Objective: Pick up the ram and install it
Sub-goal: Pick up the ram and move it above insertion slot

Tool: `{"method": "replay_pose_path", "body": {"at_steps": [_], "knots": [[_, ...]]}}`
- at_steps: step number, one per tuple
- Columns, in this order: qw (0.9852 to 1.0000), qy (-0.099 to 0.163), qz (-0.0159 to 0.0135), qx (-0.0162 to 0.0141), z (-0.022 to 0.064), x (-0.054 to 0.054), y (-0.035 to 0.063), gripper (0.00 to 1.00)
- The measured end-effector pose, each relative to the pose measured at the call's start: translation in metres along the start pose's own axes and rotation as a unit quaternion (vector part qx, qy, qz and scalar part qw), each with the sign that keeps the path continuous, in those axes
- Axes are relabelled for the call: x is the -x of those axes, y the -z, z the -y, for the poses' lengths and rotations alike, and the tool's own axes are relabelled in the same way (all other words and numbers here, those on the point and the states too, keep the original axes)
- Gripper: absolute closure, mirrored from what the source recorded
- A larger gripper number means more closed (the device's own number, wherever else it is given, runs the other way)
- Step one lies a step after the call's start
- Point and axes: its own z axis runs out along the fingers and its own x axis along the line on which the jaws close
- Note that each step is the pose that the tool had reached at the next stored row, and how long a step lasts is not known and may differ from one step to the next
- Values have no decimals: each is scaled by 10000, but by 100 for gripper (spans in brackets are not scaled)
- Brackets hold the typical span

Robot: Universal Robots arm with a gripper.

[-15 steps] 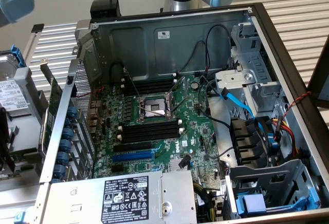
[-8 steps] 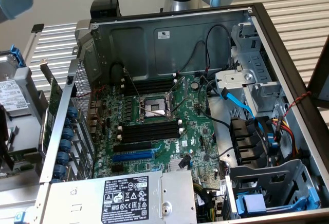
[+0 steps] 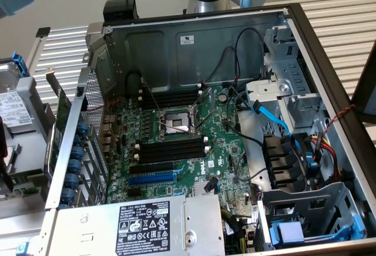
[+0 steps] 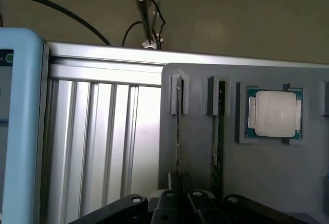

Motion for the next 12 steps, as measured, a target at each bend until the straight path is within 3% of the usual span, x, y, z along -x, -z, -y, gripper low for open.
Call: {"method": "replay_pose_path", "body": {"at_steps": [12], "knots": [[10000,0,0,1,-7,3,183,88]]}}
